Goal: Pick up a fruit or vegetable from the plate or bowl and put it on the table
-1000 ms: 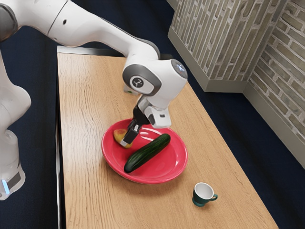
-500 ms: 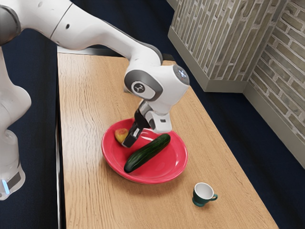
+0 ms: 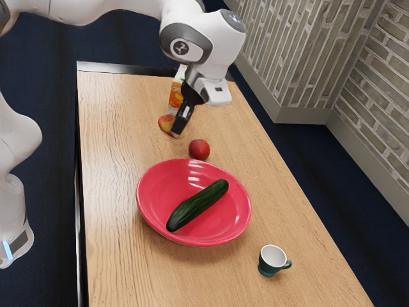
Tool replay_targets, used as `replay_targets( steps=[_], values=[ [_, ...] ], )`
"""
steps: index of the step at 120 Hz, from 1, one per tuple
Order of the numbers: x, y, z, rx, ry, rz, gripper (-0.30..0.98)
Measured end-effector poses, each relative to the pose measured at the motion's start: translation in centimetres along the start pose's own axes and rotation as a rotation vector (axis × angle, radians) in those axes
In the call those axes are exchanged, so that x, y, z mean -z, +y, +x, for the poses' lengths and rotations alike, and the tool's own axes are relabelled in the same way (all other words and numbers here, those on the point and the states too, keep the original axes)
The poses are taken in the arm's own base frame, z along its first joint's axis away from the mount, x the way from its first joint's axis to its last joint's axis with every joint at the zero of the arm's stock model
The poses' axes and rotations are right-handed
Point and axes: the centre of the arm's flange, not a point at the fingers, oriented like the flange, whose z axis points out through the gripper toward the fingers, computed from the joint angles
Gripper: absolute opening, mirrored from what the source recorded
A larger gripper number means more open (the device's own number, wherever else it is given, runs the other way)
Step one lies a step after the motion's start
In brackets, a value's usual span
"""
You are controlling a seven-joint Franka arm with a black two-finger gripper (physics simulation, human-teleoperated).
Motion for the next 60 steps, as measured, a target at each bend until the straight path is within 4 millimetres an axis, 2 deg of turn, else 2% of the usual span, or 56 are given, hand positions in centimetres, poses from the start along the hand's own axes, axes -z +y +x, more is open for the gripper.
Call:
replay_targets(
  steps=[7,19,25,42,60],
  values=[
    [-0.3,-1.8,-1.1,0.024,-0.016,-0.001,0.15],
    [-2.0,-6.2,-3.1,0.089,-0.05,-0.029,0.14],
    [-2.7,-7.6,-3.6,0.104,-0.06,-0.034,0.13],
    [-3.1,-8.4,-3.8,0.091,-0.068,-0.028,0.19],
    [-3.2,-8.4,-3.7,0.068,-0.068,-0.025,0.18]
  ],
)
